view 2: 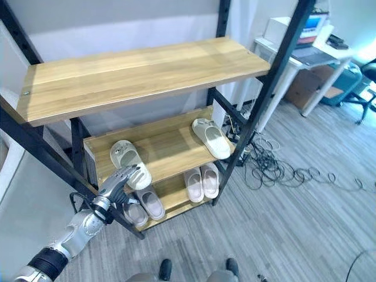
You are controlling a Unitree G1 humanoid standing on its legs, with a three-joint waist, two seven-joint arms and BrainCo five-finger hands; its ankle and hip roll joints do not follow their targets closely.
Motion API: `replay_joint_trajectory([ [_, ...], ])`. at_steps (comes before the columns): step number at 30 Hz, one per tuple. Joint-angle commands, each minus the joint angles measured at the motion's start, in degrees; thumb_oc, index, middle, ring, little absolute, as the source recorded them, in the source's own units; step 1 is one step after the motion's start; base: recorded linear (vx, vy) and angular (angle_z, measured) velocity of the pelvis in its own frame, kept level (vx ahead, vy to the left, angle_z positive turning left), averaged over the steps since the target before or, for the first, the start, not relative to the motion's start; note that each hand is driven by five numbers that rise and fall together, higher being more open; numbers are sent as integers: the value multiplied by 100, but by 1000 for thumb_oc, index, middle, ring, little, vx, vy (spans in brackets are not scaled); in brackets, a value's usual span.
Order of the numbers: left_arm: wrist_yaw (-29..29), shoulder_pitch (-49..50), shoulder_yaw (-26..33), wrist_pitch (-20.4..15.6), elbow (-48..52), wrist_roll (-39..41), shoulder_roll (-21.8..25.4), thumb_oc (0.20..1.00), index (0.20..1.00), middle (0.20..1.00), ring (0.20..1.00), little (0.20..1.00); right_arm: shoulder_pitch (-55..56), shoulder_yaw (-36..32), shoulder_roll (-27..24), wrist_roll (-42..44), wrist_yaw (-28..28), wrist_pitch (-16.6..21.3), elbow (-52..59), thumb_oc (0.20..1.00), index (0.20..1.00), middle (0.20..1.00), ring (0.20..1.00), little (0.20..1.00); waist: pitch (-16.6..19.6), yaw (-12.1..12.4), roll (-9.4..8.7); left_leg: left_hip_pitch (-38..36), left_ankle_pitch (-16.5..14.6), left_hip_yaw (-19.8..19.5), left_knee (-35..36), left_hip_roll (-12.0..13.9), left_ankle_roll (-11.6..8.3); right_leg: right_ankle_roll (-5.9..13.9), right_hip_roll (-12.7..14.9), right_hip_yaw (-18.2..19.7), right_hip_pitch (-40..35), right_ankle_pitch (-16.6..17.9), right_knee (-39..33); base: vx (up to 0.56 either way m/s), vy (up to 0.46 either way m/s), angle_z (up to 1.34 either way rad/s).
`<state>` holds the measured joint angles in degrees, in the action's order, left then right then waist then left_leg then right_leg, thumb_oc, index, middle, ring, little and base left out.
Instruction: Arrange the slippers neatly on the shoe rack.
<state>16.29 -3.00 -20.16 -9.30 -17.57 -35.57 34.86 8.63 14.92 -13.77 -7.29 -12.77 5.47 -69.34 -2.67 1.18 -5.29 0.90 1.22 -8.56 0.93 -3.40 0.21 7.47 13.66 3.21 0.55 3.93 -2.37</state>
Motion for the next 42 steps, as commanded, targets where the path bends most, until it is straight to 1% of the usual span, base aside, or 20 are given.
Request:
replay_joint_trajectory([
  [1, 142, -225, 142, -257, 583, 128, -293, 1000, 1000, 1000, 1000, 1000, -337, 10, -521, -274, 15, 72, 31, 1000, 1000, 1000, 1000, 1000, 6, -33, 465, -73, -398, 169, -200, 691, -366, 157, -400, -275, -41, -340, 260, 78, -315, -1],
  [4, 144, -326, 99, -249, 596, 123, -352, 1000, 1000, 1000, 1000, 1000, -295, -18, -591, -279, -27, 105, 81, 1000, 1000, 1000, 1000, 1000, 2, -90, 464, -70, -213, 216, -72, 841, -466, 73, -513, -457, -152, -420, 229, 4, -179, 9],
  [5, 217, -530, 26, -184, 561, 74, -400, 1000, 1000, 1000, 1000, 1000, -272, -75, -631, -202, -81, 118, 121, 1000, 1000, 1000, 1000, 1000, -30, -164, 444, 79, -22, 447, -108, 893, -474, 70, -494, -600, -187, -425, 195, -28, -89, 24],
  [6, 282, -718, 20, -129, 532, 62, -423, 1000, 1000, 1000, 1000, 1000, -260, -105, -684, -148, -90, 140, 178, 1000, 1000, 1000, 1000, 1000, -25, -240, 434, 163, 5, 662, -66, 934, -476, 74, -480, -702, -220, -479, 176, -17, -61, 38],
  [7, 342, -877, 35, -55, 456, 32, -453, 1000, 1000, 1000, 1000, 1000, -256, -93, -704, -141, -84, 135, 211, 1000, 1000, 1000, 1000, 1000, 2, -272, 447, 140, 24, 783, 88, 962, -489, 67, -500, -731, -198, -485, 178, 42, -57, 65],
  [9, 511, -1206, 67, 113, 161, -38, -520, 1000, 1000, 1000, 1000, 1000, -246, -19, -752, -223, -65, 115, 181, 1000, 1000, 1000, 1000, 1000, 76, -306, 531, -34, 61, 865, 350, 1020, -493, 64, -591, -713, -201, -510, 114, 73, -43, 62],
  [11, 618, -1494, 96, 219, -15, -53, -520, 1000, 1000, 1000, 1000, 1000, -219, -35, -766, -216, -55, 102, 139, 1000, 1000, 1000, 1000, 1000, 130, -372, 591, -94, 63, 933, 407, 1057, -532, 61, -620, -698, -242, -495, 16, 86, -11, -17],
  [14, 770, -1786, 204, 391, -150, -131, -419, 1000, 1000, 1000, 1000, 1000, -134, -83, -725, -113, -38, 86, 140, 1000, 1000, 1000, 1000, 1000, 190, -444, 632, -113, 51, 974, 407, 1068, -557, 64, -635, -670, -284, -464, -78, 68, -4, -15],
  [15, 847, -1868, 237, 462, -258, -145, -392, 1000, 1000, 1000, 1000, 1000, -121, -52, -719, -113, -32, 88, 157, 1000, 1000, 1000, 1000, 1000, 184, -466, 640, -98, 94, 992, 407, 1068, -558, 61, -638, -649, -270, -406, -110, 63, 1, -4],
  [16, 902, -1979, 288, 541, -338, -159, -346, 1000, 1000, 1000, 1000, 1000, -98, 11, -709, -148, -21, 92, 182, 1000, 1000, 1000, 1000, 1000, 199, -487, 653, -122, 30, 1008, 407, 1069, -572, 71, -639, -640, -304, -431, -163, 5, 2, -6],
  [17, 909, -1992, 287, 542, -348, -158, -343, 1000, 1000, 1000, 1000, 1000, -107, 13, -707, -149, -22, 91, 186, 1000, 1000, 1000, 1000, 1000, 186, -488, 650, -93, 87, 1011, 407, 1069, -568, 66, -641, -636, -272, -382, -160, 54, -6, -11],
  [18, 994, -2221, 304, 685, -649, -158, -282, 1000, 1000, 1000, 1000, 1000, -58, 92, -701, -189, -1, 106, 234, 1000, 1000, 1000, 1000, 1000, 195, -541, 666, -89, 27, 1032, 407, 1066, -587, 78, -649, -597, -278, -381, -234, 6, -10, -18],
  [20, 1086, -2513, 246, 826, -1060, -165, -219, 1000, 1000, 1000, 1000, 1000, -59, 138, -715, -220, 6, 113, 276, 1000, 1000, 1000, 1000, 1000, 188, -581, 683, -19, 33, 1072, 407, 1065, -607, 95, -658, -571, -203, -342, -258, 9, -12, -15],
  [22, 1150, -2694, 218, 896, -1361, -131, -149, 1000, 1000, 1000, 1000, 1000, -58, 156, -721, -214, -5, 120, 300, 1000, 1000, 1000, 1000, 1000, 177, -627, 705, 77, 52, 1104, 407, 1067, -627, 117, -666, -556, -107, -330, -263, -15, -2, -3],
  [24, 1263, -2845, 224, 975, -1804, -11, 40, 1000, 1000, 1000, 1000, 1000, -21, 159, -744, -198, -45, 151, 366, 1000, 1000, 1000, 1000, 1000, 181, -682, 739, 189, 71, 1137, 407, 1086, -645, 126, -684, -511, 33, -310, -263, -16, 0, -11],
  [26, 1275, -2858, 214, 967, -1824, -5, 40, 1000, 1000, 1000, 1000, 1000, -22, 159, -742, -197, -45, 150, 368, 1000, 1000, 1000, 1000, 1000, 189, -680, 740, 201, 72, 1139, 407, 1088, -645, 126, -686, -509, 45, -308, -263, 8, 0, -10],
  [30, 1375, -3101, 191, 1034, -2461, 256, 273, 1000, 1000, 1000, 1000, 1000, -41, 121, -765, -101, -67, 174, 305, 1000, 1000, 1000, 1000, 1000, 131, -722, 747, 291, 117, 1153, 407, 1094, -679, 122, -695, -497, 136, -291, -263, 7, 3, -6],
  [31, 1388, -3170, 186, 1054, -2552, 306, 398, 1000, 1000, 1000, 1000, 1000, -73, 92, -776, -37, -73, 190, 314, 1000, 1000, 1000, 1000, 1000, 94, -712, 738, 351, 138, 1145, 407, 1094, -685, 127, -701, -506, 197, -271, -263, -22, -1, -3],
  [38, 1470, -3052, 358, 1054, -2573, 366, 723, 1000, 1000, 1000, 1000, 1000, -202, 40, -800, 76, -64, 223, 101, 1000, 1000, 1000, 1000, 1000, 26, -644, 704, 542, 170, 1096, 407, 1094, -678, 118, -716, -514, 380, -243, -242, -7, 2, -2],
  [42, 1482, -3021, 408, 1055, -2604, 391, 741, 1000, 1000, 1000, 1000, 1000, -219, 83, -790, 67, -56, 224, 98, 1000, 1000, 1000, 1000, 1000, -4, -637, 681, 572, 179, 1082, 407, 1099, -678, 107, -720, -526, 406, -251, -224, 0, 0, 0],
])
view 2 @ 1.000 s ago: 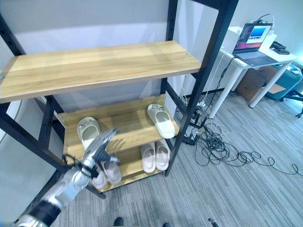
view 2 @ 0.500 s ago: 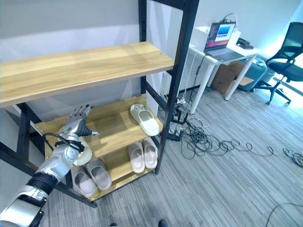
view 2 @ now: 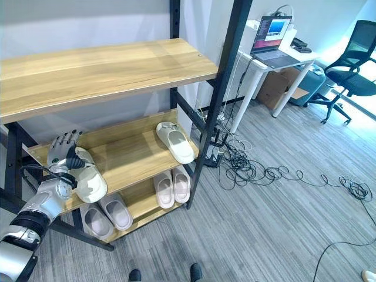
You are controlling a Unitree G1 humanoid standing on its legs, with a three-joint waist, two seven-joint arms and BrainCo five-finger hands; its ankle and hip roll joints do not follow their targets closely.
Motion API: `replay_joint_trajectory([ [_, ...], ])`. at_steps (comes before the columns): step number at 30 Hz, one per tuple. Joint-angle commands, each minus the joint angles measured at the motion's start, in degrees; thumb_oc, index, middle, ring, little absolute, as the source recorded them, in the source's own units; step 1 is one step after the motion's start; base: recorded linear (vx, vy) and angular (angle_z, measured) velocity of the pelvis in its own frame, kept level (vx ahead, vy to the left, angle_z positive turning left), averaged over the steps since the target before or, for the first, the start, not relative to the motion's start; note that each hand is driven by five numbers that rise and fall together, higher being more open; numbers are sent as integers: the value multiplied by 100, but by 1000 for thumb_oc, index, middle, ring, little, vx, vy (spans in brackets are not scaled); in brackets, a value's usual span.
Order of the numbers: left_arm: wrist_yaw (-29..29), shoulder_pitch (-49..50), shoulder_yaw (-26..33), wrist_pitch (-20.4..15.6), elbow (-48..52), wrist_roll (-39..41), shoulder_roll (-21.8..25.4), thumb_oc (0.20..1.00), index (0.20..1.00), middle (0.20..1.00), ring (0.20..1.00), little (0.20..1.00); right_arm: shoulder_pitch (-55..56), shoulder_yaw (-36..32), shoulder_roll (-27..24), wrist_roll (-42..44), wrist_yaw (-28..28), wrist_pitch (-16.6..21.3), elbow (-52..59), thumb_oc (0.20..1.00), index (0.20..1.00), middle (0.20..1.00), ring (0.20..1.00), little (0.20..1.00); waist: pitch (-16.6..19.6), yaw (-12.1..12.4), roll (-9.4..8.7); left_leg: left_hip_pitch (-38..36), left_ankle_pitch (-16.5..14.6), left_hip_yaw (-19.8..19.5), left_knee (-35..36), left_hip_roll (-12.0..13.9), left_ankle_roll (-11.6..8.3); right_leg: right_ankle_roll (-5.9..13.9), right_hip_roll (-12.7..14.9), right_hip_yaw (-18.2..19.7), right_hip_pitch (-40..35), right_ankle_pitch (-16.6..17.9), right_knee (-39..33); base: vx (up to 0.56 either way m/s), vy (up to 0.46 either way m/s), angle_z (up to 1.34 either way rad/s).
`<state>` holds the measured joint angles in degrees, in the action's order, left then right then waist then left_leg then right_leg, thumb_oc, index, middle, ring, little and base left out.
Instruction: Arrange the slippers neatly on the shoe rack.
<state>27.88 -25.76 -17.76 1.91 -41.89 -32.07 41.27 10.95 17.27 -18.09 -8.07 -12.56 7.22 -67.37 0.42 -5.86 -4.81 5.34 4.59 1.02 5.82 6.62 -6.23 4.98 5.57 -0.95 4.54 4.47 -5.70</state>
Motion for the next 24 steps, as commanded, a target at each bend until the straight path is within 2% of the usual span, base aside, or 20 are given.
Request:
replay_joint_trajectory([
  [1, 324, -749, 166, -66, -175, 42, 100, 1000, 1000, 1000, 1000, 1000, -453, -153, -356, 145, -77, 49, -100, 1000, 1000, 1000, 1000, 1000, -313, 67, 632, 129, -157, 123, -82, 96, -34, 357, 90, -111, 9, -306, 110, 0, 0, 0],
  [16, 396, -1349, -226, -21, -903, 254, -53, 1000, 1000, 1000, 1000, 1000, -691, -57, -474, 251, -162, 123, 114, 1000, 1000, 1000, 1000, 1000, -551, 49, 565, 500, -69, 150, -82, 108, -1, 367, 84, -63, 490, -221, 224, -1, 1, 0],
  [22, 473, -1651, -435, 123, -1128, 112, -94, 1000, 1000, 1000, 1000, 1000, -788, -3, -488, 267, -199, 134, 106, 1000, 1000, 1000, 1000, 1000, -648, 62, 514, 606, -51, 148, -82, 106, 10, 381, 86, -74, 614, -183, 234, 0, 0, 0],
  [23, 473, -1673, -444, 130, -1173, 126, -101, 686, 686, 686, 686, 686, -785, 6, -491, 261, -197, 135, 108, 1000, 1000, 1000, 1000, 1000, -650, 58, 508, 607, -51, 149, -82, 107, 10, 382, 87, -76, 615, -180, 233, 0, 0, 0],
  [24, 479, -1708, -453, 132, -1236, 155, -123, 329, 329, 329, 329, 329, -780, 25, -500, 252, -192, 138, 121, 1000, 1000, 1000, 1000, 1000, -652, 54, 502, 604, -51, 153, -82, 108, 10, 381, 88, -72, 614, -183, 231, 0, 0, 0],
])
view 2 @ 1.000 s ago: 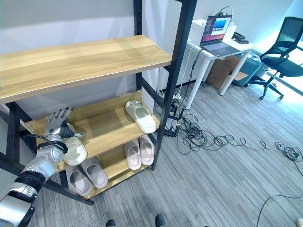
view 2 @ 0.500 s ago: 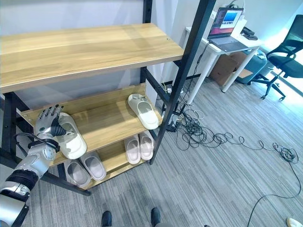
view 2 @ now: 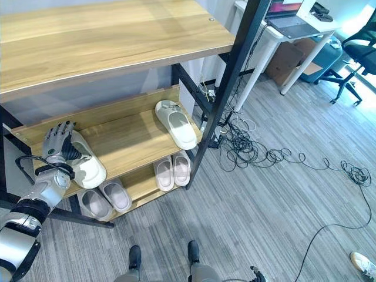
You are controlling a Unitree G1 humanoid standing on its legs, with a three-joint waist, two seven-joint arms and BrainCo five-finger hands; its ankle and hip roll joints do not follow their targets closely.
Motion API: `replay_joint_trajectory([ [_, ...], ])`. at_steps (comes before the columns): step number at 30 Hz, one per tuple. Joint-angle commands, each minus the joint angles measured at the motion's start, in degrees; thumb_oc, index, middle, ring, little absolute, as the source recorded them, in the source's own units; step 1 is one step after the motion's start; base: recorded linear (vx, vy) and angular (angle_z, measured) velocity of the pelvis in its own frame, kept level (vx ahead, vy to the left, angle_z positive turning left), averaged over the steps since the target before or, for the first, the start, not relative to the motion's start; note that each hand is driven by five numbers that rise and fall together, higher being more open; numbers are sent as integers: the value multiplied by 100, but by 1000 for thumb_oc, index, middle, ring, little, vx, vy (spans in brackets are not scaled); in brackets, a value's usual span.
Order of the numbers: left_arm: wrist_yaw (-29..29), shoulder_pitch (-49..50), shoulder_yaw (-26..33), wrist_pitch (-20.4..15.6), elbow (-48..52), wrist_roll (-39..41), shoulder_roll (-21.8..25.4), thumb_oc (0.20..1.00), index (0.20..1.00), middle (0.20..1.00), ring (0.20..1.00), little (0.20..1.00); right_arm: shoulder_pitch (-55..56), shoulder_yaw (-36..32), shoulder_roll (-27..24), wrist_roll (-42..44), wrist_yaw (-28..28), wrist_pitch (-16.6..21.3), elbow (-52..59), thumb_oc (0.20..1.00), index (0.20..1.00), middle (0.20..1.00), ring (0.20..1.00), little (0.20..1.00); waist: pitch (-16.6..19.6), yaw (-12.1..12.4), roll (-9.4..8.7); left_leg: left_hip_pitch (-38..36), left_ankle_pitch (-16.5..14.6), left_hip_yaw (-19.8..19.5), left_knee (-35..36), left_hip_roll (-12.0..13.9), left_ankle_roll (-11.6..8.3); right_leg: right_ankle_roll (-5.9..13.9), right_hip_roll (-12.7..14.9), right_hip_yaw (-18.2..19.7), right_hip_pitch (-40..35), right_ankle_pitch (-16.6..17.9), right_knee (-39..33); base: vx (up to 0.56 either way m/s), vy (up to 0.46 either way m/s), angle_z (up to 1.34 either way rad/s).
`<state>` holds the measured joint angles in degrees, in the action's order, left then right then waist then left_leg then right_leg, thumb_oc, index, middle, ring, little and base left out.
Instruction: Arrange the slippers neatly on the shoe rack.
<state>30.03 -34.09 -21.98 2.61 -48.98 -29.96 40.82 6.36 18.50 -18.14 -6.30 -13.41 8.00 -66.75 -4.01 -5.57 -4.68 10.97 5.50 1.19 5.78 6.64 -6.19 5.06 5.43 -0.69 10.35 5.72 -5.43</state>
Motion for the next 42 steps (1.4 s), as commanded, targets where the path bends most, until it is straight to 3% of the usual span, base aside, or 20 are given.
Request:
replay_joint_trajectory([
  [1, 288, -930, -54, 70, -631, -12, -100, 200, 200, 200, 200, 200, -323, -83, -499, 81, -107, 70, 73, 1000, 1000, 1000, 1000, 1000, -217, 20, 484, 37, -139, 142, -78, 110, 5, 372, 99, -95, 31, -312, 210, 0, 0, 0],
  [13, 312, -1004, -235, 64, -591, -118, -257, 200, 200, 200, 200, 200, -366, -27, -559, 97, -119, 120, 219, 1000, 1000, 1000, 1000, 1000, -315, 5, 509, -14, -138, 192, -78, 130, -6, 364, 71, -43, 38, -332, 223, 0, 0, 0],
  [19, 316, -840, -515, -182, 484, -660, -212, 200, 200, 200, 200, 200, -422, -30, -580, 86, -170, 146, 225, 1000, 1000, 1000, 1000, 1000, -375, 38, 547, -4, -133, 181, -78, 141, -19, 339, 60, -45, 53, -363, 247, 2, -6, 0],
  [22, 413, -802, -681, -193, 564, -872, -316, 200, 200, 200, 200, 200, -517, 45, -544, 112, -163, 152, 226, 1000, 1000, 1000, 1000, 1000, -386, 51, 566, 17, -128, 179, -78, 143, -18, 336, 48, -29, 81, -383, 270, 2, -12, 0],
  [30, 578, -1811, -1543, 55, 405, -1689, -397, 200, 200, 200, 200, 200, -791, 190, -600, -9, -410, 170, 217, 1000, 1000, 1000, 1000, 1000, -659, -96, 717, 217, -96, 343, -78, 168, 2, 388, 38, 197, 504, -300, 396, -25, 0, -11],
  [42, 692, -2701, -1987, 124, -320, -1501, -663, 200, 200, 200, 200, 200, -1083, 298, -658, 62, -694, 224, 318, 1000, 1000, 1000, 1000, 1000, -960, -251, 878, 506, -37, 444, -78, 147, 10, 422, 104, 332, 1002, -239, 560, -6, 3, -12],
])
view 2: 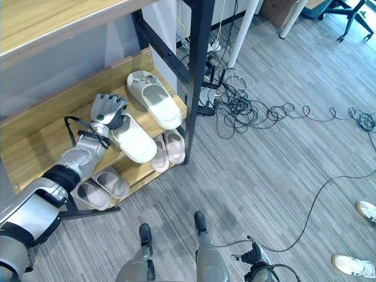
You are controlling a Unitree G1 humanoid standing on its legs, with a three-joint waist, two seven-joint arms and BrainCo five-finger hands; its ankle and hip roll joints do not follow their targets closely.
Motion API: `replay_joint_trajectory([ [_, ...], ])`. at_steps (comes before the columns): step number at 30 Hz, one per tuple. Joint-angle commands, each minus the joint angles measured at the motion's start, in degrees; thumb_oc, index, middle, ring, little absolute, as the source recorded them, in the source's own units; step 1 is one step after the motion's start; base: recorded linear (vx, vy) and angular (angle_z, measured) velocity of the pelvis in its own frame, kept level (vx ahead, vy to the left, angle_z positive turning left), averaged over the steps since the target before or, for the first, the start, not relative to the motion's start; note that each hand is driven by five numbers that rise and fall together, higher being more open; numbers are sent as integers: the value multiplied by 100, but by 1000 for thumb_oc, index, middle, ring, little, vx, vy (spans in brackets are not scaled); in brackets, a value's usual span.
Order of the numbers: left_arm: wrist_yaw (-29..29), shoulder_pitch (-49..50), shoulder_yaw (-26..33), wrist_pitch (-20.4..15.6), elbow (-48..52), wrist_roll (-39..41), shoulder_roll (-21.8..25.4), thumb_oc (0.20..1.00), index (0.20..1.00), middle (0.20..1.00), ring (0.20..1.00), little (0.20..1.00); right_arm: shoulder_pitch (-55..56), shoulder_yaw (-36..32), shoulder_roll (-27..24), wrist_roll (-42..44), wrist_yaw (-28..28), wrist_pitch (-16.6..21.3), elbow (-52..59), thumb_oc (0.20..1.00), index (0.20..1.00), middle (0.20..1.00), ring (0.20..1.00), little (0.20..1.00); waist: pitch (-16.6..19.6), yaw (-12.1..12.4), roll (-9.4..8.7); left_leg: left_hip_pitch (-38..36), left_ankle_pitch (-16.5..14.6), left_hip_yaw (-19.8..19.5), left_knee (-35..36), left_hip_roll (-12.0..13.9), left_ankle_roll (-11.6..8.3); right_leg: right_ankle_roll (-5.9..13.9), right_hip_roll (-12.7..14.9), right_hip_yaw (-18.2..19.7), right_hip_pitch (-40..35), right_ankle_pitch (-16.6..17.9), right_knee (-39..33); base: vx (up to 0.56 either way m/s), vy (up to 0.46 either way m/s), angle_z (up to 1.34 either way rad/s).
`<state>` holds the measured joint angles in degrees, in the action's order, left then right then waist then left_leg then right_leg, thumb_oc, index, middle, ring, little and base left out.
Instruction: Arrange the slippers neatly on the shoe rack.
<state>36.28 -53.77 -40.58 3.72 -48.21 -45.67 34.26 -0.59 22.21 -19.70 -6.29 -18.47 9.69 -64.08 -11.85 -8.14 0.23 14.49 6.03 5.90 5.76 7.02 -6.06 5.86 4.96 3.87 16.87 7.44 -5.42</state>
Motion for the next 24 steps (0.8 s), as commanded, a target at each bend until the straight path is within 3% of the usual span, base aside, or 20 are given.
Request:
replay_joint_trajectory([
  [1, 56, -782, -170, 6, -454, 73, -13, 200, 200, 200, 200, 200, -409, -67, -487, 72, -194, 61, 58, 1000, 1000, 1000, 1000, 1000, -189, 4, 391, 179, -88, -24, -76, 112, -3, 346, 153, -131, 378, -402, 556, 0, 0, 0],
  [24, -53, -1668, -646, -65, -1110, 252, 141, 200, 200, 200, 200, 200, -558, 209, -329, 73, -242, 149, -75, 1000, 1000, 1000, 1000, 1000, -254, -55, 387, 455, -70, 9, -76, 135, -36, 360, 157, -138, 718, -354, 605, 1, -1, 0],
])
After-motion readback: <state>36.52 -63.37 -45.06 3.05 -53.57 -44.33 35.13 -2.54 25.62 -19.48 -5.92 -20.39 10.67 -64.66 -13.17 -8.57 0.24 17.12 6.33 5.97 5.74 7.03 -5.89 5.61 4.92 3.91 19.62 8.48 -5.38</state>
